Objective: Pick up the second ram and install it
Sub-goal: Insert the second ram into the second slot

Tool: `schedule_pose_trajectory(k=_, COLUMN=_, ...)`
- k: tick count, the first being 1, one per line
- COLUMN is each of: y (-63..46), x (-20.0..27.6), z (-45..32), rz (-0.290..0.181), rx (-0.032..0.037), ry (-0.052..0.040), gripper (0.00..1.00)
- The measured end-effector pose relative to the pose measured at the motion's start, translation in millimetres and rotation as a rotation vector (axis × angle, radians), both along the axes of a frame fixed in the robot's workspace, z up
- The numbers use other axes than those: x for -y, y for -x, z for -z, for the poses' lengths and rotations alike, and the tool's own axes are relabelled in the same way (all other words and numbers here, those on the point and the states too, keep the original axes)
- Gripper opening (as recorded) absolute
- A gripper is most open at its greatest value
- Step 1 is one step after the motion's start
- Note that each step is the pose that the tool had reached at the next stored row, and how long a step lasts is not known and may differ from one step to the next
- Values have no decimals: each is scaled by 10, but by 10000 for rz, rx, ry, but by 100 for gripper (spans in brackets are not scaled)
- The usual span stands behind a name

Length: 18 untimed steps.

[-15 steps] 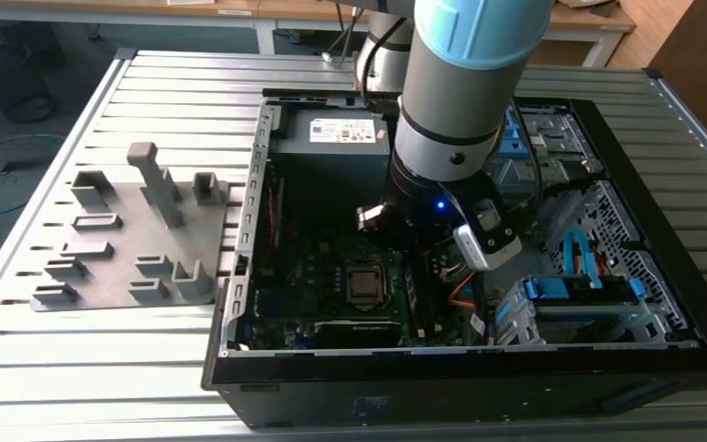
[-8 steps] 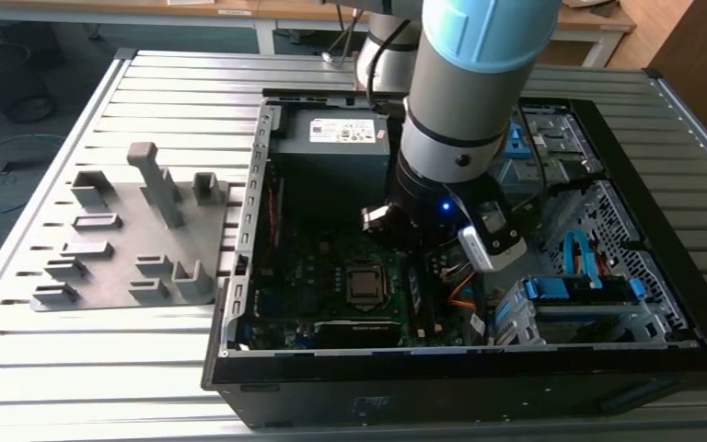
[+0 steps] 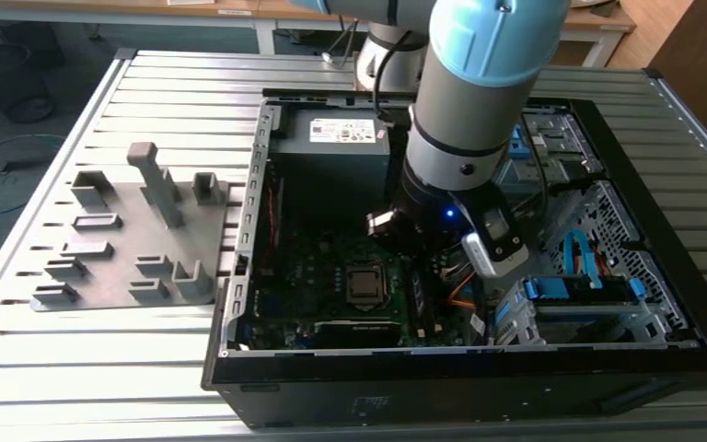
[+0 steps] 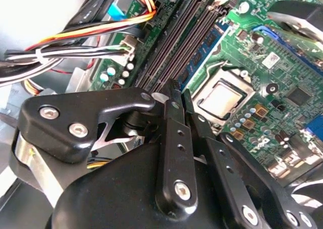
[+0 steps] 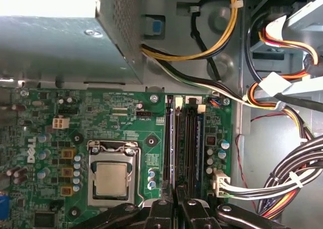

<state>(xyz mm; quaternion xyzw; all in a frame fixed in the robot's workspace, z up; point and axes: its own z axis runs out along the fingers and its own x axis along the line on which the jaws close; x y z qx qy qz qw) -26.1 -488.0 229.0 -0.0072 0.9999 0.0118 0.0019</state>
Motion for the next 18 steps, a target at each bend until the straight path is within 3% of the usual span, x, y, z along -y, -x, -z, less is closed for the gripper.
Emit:
schedule_pose_trajectory(k=11, y=-14, x=11, z=12, rz=200, rx=0, ry=84, gripper=14)
schedule_pose_trajectory(k=18, y=-38, x=48, z=14, rz=259, rx=1, ry=99, gripper=14)
